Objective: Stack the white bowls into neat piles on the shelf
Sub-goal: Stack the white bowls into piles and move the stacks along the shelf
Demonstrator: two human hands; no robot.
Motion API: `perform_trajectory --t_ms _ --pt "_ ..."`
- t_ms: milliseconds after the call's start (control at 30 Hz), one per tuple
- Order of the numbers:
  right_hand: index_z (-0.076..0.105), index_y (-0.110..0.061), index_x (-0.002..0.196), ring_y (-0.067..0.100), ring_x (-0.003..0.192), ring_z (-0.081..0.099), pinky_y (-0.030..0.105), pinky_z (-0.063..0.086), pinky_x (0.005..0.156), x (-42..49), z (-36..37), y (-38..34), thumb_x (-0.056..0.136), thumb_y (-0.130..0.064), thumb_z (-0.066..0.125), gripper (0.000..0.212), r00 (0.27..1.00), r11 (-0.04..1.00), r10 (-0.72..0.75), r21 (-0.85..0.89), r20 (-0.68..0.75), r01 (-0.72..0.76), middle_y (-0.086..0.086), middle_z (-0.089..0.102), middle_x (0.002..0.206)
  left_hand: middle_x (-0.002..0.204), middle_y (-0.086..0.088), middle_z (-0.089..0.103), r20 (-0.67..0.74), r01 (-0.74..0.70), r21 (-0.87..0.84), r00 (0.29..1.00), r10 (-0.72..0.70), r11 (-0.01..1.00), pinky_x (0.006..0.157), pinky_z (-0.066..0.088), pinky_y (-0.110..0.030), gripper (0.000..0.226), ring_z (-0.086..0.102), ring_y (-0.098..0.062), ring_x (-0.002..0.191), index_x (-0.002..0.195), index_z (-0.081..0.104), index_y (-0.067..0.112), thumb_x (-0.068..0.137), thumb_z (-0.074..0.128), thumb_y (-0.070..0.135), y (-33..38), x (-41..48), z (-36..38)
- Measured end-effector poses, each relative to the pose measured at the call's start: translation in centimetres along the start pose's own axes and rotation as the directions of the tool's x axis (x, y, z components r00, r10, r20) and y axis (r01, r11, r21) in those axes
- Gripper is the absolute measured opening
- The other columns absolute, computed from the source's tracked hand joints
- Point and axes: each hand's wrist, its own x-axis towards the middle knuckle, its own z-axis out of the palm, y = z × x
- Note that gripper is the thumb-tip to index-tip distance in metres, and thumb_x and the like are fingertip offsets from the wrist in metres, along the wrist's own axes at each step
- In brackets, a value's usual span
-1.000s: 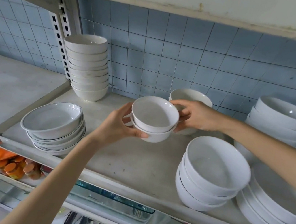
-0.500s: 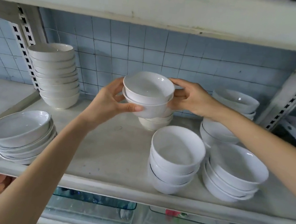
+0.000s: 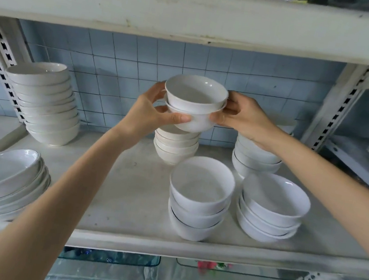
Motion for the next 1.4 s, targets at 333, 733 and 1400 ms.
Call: perform_trajectory --t_ms 333,733,1400 --pt "0.053 -0.01 0.115 -0.007 0.084 0.063 0.013 0.05 0.076 -6.0 -3.5 1.2 0.078 -0.002 0.067 0.04 0.985 0.999 0.046 0.018 -0.169 -0.043 -0.006 0.064 0.103 0.124 0.0 0.055 0.132 0.025 0.057 0.991 -0.032 0.998 0.074 0.049 -0.01 0.084 0.062 -0.009 0.104 0.132 0.043 0.018 0.061 0.087 0.021 2.5 -0.7 5.6" --pt "0.057 -0.033 0.11 -0.003 0.099 0.063 0.012 0.05 0.079 -14.9 -7.8 2.5 0.046 -0.049 0.083 0.071 0.978 0.996 0.055 -0.052 -0.202 -0.067 -0.025 0.069 0.101 0.111 0.013 0.058 0.276 -0.002 0.353 0.956 -0.102 0.936 0.093 0.045 -0.025 0.09 0.057 -0.01 0.109 0.12 0.038 0.025 0.049 0.092 0.039 3.3 -3.3 13.0" --pt "0.046 -0.033 0.122 -0.019 0.108 0.048 0.005 0.039 0.094 -18.0 -6.5 6.6 0.046 -0.048 0.079 0.084 0.956 0.984 0.143 -0.063 -0.258 -0.165 -0.027 0.053 0.118 0.11 0.0 0.056 0.499 -0.141 0.739 0.771 -0.396 0.659 0.08 0.047 -0.025 0.081 0.055 -0.016 0.096 0.122 0.035 0.008 0.066 0.081 0.046 4.1 -3.0 15.0"
